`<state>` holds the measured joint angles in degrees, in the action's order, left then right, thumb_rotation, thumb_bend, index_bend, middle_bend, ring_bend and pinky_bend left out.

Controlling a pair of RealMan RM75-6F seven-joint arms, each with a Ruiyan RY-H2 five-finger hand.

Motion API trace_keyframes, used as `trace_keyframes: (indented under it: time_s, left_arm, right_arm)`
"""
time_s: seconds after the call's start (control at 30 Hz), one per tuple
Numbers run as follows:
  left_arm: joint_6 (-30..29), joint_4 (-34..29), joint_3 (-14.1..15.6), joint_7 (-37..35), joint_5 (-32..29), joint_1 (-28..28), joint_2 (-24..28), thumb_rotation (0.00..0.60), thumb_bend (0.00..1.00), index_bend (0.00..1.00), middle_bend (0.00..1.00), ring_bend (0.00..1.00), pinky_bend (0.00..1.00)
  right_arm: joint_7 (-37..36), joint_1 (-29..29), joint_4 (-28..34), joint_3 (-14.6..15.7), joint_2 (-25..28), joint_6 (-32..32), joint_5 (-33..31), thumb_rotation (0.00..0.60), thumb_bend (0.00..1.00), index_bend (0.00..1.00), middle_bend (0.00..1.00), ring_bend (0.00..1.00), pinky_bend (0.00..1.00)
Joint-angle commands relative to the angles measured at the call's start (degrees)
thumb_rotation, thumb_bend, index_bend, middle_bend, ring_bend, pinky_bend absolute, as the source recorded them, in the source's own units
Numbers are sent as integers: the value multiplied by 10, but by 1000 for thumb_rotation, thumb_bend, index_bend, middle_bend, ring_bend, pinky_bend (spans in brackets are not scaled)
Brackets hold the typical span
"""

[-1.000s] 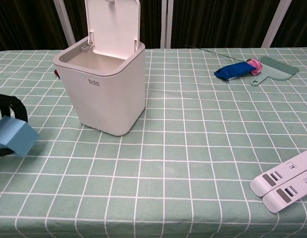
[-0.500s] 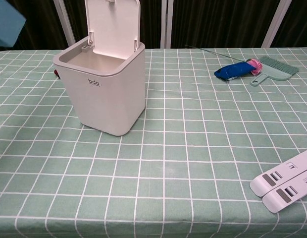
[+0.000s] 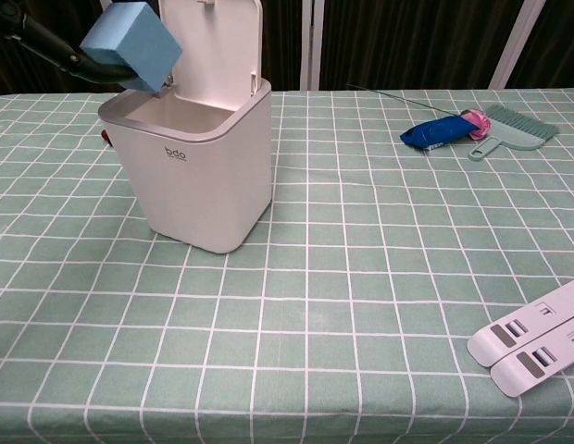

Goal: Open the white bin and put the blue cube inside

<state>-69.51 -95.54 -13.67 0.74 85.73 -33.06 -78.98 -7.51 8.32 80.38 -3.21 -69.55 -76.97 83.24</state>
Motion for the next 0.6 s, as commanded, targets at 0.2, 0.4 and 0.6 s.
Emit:
trace_keyframes:
  time_s: [0.2,0.4,0.6]
  left_arm:
    - [-66,-21,29,-2,25,45,38,600,41,24,12,26,215]
    - [-132,-29,79,45,25,123,80,600,42,32,49,26,199]
    - [-136,13,149,76,11,187,102,600,40,42,49,16,143]
  right_arm:
    - [-2,1,-1,0,0,0,3,600,277,0,0,0,0]
    - [3,1,8,1,3,-4,8,600,277,0,0,0,0]
    - [12,0,24,-1,8,-12,10,600,276,0,0,0,0]
